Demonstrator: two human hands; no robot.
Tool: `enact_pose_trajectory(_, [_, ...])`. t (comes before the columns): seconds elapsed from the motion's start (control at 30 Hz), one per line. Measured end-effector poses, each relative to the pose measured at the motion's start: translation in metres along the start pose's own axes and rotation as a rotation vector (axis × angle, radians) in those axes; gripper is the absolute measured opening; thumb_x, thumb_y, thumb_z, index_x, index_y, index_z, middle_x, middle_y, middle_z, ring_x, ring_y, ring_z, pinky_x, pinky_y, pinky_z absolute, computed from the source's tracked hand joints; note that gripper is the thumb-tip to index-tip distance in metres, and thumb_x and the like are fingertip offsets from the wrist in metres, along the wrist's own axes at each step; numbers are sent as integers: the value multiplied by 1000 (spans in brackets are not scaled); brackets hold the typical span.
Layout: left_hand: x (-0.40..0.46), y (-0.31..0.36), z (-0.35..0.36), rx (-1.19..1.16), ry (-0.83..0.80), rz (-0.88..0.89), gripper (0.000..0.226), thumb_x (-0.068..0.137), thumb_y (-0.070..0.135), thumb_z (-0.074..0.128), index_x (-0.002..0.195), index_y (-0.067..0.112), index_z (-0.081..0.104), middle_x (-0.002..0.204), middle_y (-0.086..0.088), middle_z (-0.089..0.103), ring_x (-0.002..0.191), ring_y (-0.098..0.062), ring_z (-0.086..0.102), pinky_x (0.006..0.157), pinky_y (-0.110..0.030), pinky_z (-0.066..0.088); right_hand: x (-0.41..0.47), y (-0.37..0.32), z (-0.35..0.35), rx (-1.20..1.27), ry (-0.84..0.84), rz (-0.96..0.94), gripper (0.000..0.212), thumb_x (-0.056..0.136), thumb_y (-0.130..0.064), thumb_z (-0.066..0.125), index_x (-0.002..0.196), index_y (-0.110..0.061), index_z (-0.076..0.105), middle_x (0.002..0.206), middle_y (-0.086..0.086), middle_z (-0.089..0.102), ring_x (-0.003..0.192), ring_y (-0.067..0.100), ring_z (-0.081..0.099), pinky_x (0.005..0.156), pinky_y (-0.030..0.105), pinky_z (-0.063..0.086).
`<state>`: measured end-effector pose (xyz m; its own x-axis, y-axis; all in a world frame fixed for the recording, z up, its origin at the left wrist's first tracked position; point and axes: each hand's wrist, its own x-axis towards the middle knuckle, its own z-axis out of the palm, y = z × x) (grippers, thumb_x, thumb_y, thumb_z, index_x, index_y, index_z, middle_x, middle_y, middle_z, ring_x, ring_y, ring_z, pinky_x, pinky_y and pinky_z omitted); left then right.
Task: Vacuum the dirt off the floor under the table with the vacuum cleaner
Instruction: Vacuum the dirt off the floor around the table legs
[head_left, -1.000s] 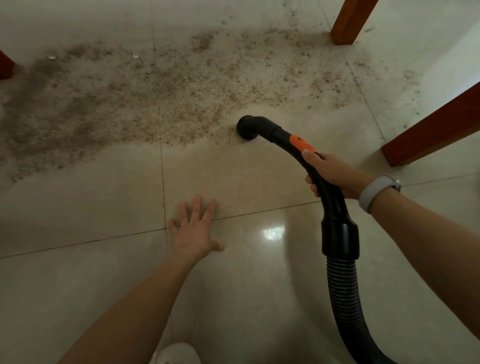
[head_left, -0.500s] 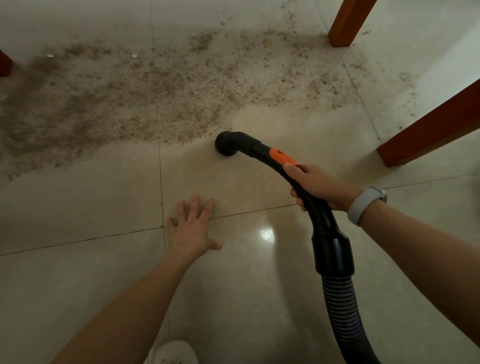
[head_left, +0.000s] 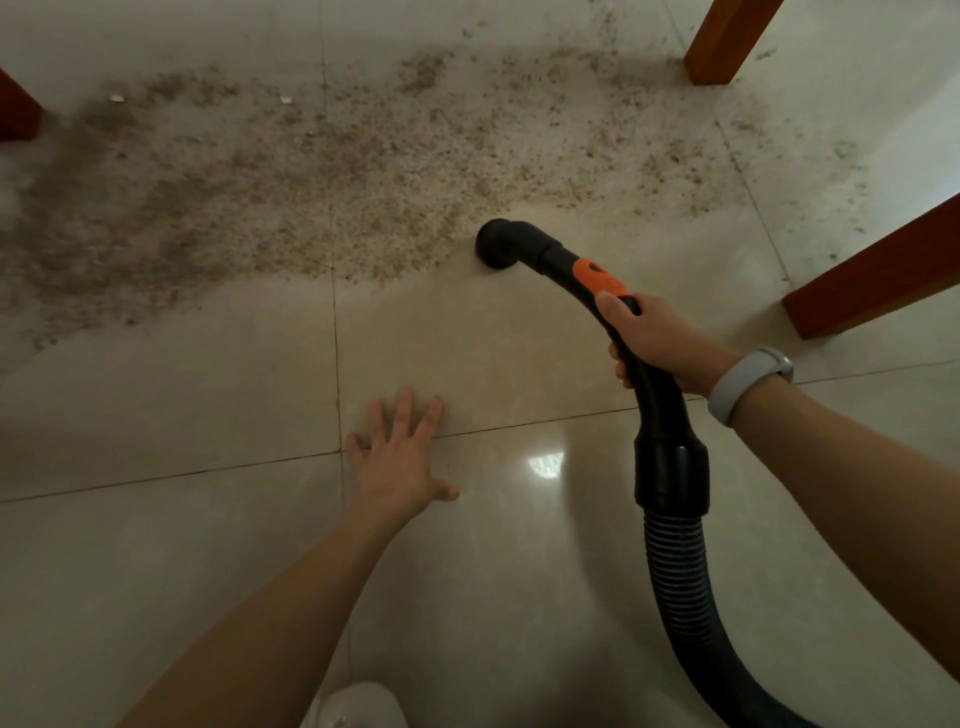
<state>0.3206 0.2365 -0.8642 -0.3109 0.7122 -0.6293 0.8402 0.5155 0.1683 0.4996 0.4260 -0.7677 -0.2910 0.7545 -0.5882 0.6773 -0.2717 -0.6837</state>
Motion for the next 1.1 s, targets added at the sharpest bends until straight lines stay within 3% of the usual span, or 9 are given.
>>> enact_pose_trajectory(0.27, [1,-3,3,3,12,11,108,76,53,69,148,40,-11,156,4,-26,143,-31,-22,115,-57,3,24,-23,3,64,57,52,34,99,-39,42,106,-6,46,67,7,51,48,19,50,36,20,47])
enact_pose_trajectory(0.6, [-1,0,-1,-5,-1,10,108,77,49,70,149,37,-10,156,2,-26,143,-32,-22,114,-57,2,37,-32,0,75,-1,72,37,98,-41,43,107,-6,49,68,6,54,50,17,52,45,27,49])
enact_pose_trajectory(1.1, [-1,0,-1,-24,-5,12,108,77,47,71,149,37,-9,156,3,-27,143,-32,-23,115,-58,0,39,-39,11,52,-57,32,38,98,-42,43,107,-6,49,67,6,54,50,17,52,46,28,49])
